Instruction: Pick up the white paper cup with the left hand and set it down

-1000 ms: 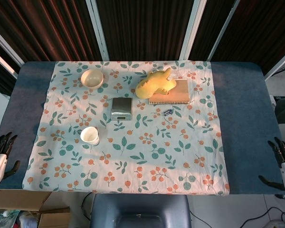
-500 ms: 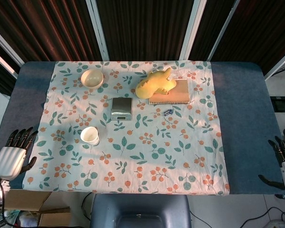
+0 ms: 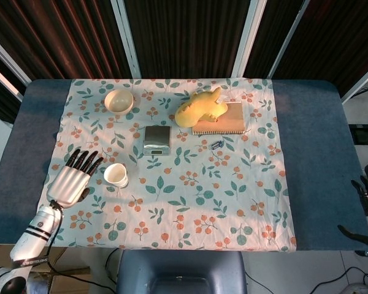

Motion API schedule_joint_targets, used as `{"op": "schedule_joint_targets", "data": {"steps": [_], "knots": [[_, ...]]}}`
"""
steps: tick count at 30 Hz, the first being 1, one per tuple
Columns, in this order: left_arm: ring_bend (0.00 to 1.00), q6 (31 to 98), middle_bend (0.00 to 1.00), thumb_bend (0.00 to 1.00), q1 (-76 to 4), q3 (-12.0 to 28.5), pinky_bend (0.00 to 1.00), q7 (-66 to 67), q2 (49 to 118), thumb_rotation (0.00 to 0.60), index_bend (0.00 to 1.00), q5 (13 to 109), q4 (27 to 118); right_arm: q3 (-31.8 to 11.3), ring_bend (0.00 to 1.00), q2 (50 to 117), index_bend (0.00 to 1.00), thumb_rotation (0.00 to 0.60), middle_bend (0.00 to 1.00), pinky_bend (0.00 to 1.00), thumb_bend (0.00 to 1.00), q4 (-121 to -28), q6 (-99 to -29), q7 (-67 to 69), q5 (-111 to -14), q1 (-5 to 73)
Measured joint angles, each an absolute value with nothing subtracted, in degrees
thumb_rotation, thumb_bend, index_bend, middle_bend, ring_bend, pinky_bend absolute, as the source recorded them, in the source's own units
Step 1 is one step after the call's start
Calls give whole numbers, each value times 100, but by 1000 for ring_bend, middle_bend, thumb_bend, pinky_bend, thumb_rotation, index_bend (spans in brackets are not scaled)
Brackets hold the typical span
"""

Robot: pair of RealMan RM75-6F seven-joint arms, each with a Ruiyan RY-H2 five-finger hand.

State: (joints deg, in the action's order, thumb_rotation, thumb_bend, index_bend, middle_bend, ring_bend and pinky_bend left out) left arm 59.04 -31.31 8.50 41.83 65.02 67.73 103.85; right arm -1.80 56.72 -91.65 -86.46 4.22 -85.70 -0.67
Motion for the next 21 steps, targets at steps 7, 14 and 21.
{"op": "schedule_joint_targets", "data": {"steps": [7, 14, 21], "knots": [[0, 5743, 0, 300, -4044, 885, 0, 5926, 7186, 600, 0, 5023, 10410, -192, 0, 5666, 0, 600, 0, 0, 0, -9108, -8586, 489, -8522, -51], [0, 5940, 0, 299, -4590, 846, 0, 6764, 7649, 600, 0, 4017, 10462, -175, 0, 5702, 0, 600, 0, 0, 0, -9002, -8503, 611, -8497, -41], [0, 6499, 0, 297, -5413, 715, 0, 7788, 8178, 600, 0, 2884, 10424, -166, 0, 5750, 0, 600, 0, 0, 0, -8900, -8414, 697, -8468, -22]]}}
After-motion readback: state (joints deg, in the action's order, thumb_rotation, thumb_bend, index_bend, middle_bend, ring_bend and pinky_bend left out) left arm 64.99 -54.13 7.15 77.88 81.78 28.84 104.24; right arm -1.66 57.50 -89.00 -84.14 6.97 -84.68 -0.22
